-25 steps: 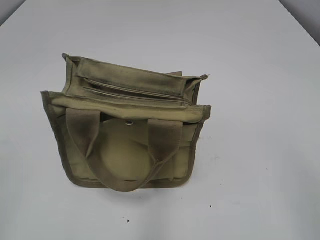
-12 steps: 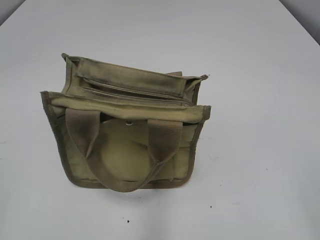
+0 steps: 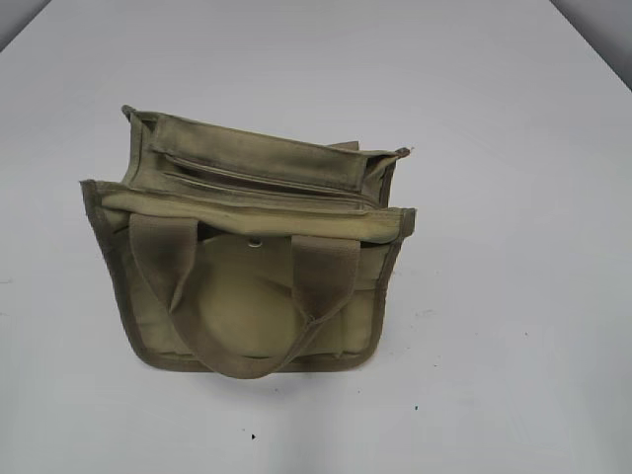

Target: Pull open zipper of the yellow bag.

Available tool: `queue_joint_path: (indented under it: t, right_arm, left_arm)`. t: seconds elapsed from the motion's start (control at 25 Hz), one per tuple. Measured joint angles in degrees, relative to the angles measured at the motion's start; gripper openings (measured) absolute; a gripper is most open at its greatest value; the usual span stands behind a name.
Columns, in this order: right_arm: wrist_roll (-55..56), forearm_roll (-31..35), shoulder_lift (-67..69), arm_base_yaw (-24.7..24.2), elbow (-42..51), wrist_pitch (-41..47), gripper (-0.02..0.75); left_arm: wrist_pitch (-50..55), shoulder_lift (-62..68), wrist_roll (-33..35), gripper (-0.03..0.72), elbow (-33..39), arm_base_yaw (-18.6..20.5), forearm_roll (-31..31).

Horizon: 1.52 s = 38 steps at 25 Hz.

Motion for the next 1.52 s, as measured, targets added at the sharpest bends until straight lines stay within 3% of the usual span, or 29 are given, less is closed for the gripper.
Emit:
queue_joint_path:
  t: [0.32,0.44,0.6,0.76,1.52]
  right_arm:
    - [0.0,0.3,-0.3,-1.4,0.0,-0.1,0.411]
    - [0.0,0.7,-1.4,-7.2,0.0,-0.1,0.411]
    - [0.0,0.6,-5.5,-15.8,0.0,-0.2,0.411]
    - [0.0,0.8,-10.0,-20.6,0.0,-0.2,0.411]
    - [0.0,1.4,-10.4,-21.6,0.0,-0.2,0.414]
  left_arm:
    - [0.0,0.0,0.0,0.422,0.0,0.0,0.0]
    - [0.0,0.0,0.0,0.422,0.0,1.7,0.0]
    - [0.0,0.0,0.0,0.422,0.0,8.6,0.0]
    - [0.0,0.0,0.0,0.422,0.0,12.1,0.0]
    - [0.0,-1.3,0.0,0.42,0.0,12.2,0.0]
